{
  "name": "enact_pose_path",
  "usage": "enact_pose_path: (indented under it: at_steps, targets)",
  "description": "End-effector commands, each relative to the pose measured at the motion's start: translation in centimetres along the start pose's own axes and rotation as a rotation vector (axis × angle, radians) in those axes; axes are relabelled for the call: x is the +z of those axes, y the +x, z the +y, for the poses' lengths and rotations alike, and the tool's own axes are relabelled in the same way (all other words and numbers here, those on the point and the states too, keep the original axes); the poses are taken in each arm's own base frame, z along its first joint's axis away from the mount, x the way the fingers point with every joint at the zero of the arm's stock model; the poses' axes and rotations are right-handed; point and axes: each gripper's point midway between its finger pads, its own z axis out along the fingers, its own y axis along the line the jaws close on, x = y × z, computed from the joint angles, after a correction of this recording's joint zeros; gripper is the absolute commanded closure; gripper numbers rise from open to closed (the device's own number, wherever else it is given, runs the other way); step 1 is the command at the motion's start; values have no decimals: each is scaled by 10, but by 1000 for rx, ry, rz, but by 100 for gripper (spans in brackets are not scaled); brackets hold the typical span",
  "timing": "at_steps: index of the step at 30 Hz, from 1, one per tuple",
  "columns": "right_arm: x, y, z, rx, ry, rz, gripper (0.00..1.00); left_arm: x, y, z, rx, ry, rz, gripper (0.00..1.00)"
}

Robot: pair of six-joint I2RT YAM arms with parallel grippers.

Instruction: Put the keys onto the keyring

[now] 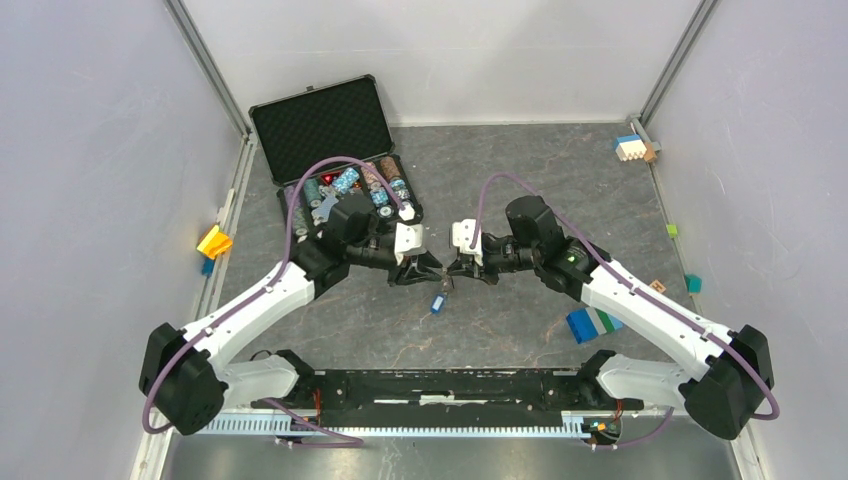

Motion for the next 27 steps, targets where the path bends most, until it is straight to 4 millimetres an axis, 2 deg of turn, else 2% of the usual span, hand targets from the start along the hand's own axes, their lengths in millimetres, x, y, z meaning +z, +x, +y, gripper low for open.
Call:
enact_pose_path:
  at_steps: [1,4,13,20,27]
  targets:
    - [-3,-28,-11,-58,32,-57,100,4,-17,14,64,-34,-38,64]
    - [-3,-26,-10,-56,28,-55,100,6,-18,13,58,-27,-43,66]
    - [-1,-24,-9,-54,28,-55,100,9,-20,13,33,-22,-57,79]
    - [-3,-25,-11,-58,40,-55,100,10,-18,11,26,-14,-56,97]
    - [-4,-24,-15,-46,69,-46,99,7,-16,3,33,-5,-64,98]
